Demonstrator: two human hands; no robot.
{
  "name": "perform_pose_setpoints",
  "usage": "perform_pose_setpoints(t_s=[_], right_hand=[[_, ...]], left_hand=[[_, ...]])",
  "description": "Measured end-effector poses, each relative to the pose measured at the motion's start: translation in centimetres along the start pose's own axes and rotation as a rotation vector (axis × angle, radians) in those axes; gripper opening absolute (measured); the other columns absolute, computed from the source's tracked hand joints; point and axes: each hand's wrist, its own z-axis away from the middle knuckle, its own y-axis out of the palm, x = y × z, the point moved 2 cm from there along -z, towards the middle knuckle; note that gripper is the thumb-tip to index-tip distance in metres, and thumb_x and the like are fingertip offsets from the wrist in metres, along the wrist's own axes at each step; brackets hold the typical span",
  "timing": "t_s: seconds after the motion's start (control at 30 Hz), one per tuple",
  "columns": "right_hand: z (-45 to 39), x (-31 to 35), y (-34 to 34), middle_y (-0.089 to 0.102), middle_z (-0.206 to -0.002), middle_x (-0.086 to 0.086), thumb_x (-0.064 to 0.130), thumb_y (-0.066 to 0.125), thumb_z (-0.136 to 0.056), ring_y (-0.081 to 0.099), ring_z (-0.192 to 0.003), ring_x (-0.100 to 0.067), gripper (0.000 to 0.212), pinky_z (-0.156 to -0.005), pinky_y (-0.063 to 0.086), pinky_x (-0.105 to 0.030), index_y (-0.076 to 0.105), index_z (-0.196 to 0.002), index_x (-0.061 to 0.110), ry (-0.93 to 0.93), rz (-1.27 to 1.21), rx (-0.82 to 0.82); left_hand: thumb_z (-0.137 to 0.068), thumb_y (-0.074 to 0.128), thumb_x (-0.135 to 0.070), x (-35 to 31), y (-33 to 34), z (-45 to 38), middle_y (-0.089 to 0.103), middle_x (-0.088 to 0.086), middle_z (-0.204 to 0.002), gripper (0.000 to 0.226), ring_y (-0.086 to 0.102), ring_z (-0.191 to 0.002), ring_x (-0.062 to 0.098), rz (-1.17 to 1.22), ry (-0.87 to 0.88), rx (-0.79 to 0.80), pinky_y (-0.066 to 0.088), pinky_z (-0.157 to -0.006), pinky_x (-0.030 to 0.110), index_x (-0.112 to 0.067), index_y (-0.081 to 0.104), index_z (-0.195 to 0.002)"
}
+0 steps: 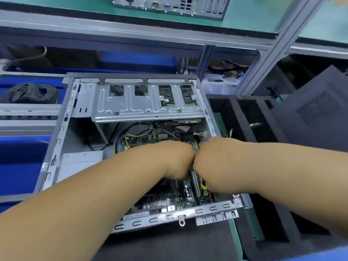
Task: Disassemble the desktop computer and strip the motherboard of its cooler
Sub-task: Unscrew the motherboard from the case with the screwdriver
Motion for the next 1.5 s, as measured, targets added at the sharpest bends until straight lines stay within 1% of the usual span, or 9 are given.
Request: perform_pose_setpoints(t_s=[0.07, 0.17, 0.37, 0.63, 0.9, 1.1, 1.33, 1.43, 1.5], right_hand=[[-0.5, -0.1, 0.6, 0.043, -0.065, 0.005, 0.023, 0.049, -0.092, 0.045, -0.065, -0.018, 0.03, -0.079, 0.045, -0.038, 0.042, -0.064, 0.022, -0.01, -0.02, 0.028], [-0.9, -0.6, 1.5, 0.042, -0.061, 0.004, 0.022, 0.049, -0.091, 0.037, -0.057, -0.016, 0.031, -0.071, 0.036, -0.036, 0.041, -0.061, 0.02, -0.021, -0.038, 0.039], [-1.7, -0.9, 3.1, 0.042, -0.059, 0.002, 0.026, 0.051, -0.088, 0.042, -0.058, -0.021, 0.023, -0.071, 0.043, -0.037, 0.048, -0.066, 0.019, -0.059, -0.043, 0.03], [-1.7, 0.0, 2.9, 0.042, -0.061, 0.002, 0.021, 0.05, -0.089, 0.037, -0.059, -0.018, 0.031, -0.08, 0.037, -0.038, 0.039, -0.06, 0.019, -0.093, -0.072, 0.092], [-1.2, 0.0, 2.4, 0.04, -0.062, 0.002, 0.024, 0.048, -0.093, 0.03, -0.056, -0.014, 0.033, -0.084, 0.037, -0.036, 0.037, -0.062, 0.019, -0.044, -0.075, 0.133], [-1.1, 0.5, 3.1, 0.039, -0.064, 0.005, 0.021, 0.044, -0.1, 0.028, -0.056, -0.011, 0.032, -0.094, 0.031, -0.041, 0.045, -0.067, 0.021, -0.064, 0.024, 0.225], [-1.1, 0.5, 2.6, 0.039, -0.063, 0.006, 0.016, 0.045, -0.095, 0.03, -0.057, -0.01, 0.034, -0.113, 0.022, -0.048, 0.039, -0.063, 0.021, -0.069, 0.008, 0.356], [-1.1, 0.8, 2.2, 0.039, -0.064, 0.005, 0.01, 0.045, -0.091, 0.03, -0.056, -0.012, 0.031, -0.112, 0.021, -0.047, 0.039, -0.062, 0.02, -0.079, 0.009, 0.379], [-1.2, 1.0, 2.0, 0.039, -0.065, 0.005, 0.01, 0.044, -0.091, 0.03, -0.057, -0.012, 0.029, -0.102, 0.025, -0.043, 0.039, -0.064, 0.02, -0.094, 0.021, 0.367]], left_hand=[[-0.084, 0.065, -0.024, -0.1, 0.4, -0.6, 0.064, 0.004, -0.092, 0.025, 0.052, -0.072, 0.024, 0.028, 0.049, -0.012, 0.042, -0.063, 0.027, -0.017, 0.063, -0.108], [-0.083, 0.067, -0.03, 0.5, 1.3, -1.2, 0.065, 0.002, -0.093, 0.025, 0.053, -0.075, 0.024, 0.072, 0.114, -0.03, 0.051, -0.069, 0.031, -0.023, 0.061, -0.106], [-0.081, 0.067, -0.029, 1.4, 2.1, -2.1, 0.06, 0.004, -0.101, 0.029, 0.047, -0.077, 0.025, 0.013, 0.172, -0.047, 0.034, -0.066, 0.028, -0.027, 0.06, -0.11], [-0.087, 0.06, -0.023, 1.4, 2.3, -2.4, 0.056, 0.004, -0.111, 0.037, 0.057, -0.099, 0.029, -0.091, 0.187, -0.028, 0.044, -0.074, 0.034, -0.024, 0.054, -0.124], [-0.089, 0.06, -0.025, 1.5, 2.8, -2.5, 0.052, 0.004, -0.112, 0.036, 0.055, -0.102, 0.029, -0.116, 0.173, -0.018, 0.038, -0.076, 0.033, -0.024, 0.054, -0.125], [-0.091, 0.059, -0.03, 1.7, 3.1, -2.7, 0.051, 0.001, -0.121, 0.047, 0.053, -0.111, 0.028, -0.116, 0.174, -0.008, 0.032, -0.079, 0.031, -0.031, 0.048, -0.136], [-0.091, 0.058, -0.029, 1.8, 3.1, -2.8, 0.051, 0.0, -0.125, 0.049, 0.053, -0.114, 0.028, -0.11, 0.179, 0.01, 0.044, -0.092, 0.038, -0.033, 0.047, -0.138], [-0.091, 0.058, -0.029, 1.9, 3.1, -2.8, 0.051, 0.001, -0.126, 0.049, 0.053, -0.115, 0.028, -0.105, 0.183, 0.021, 0.045, -0.093, 0.038, -0.033, 0.047, -0.139], [-0.091, 0.058, -0.028, 1.8, 3.0, -2.7, 0.051, 0.001, -0.125, 0.049, 0.053, -0.114, 0.028, -0.111, 0.187, 0.03, 0.046, -0.093, 0.039, -0.032, 0.048, -0.139]])
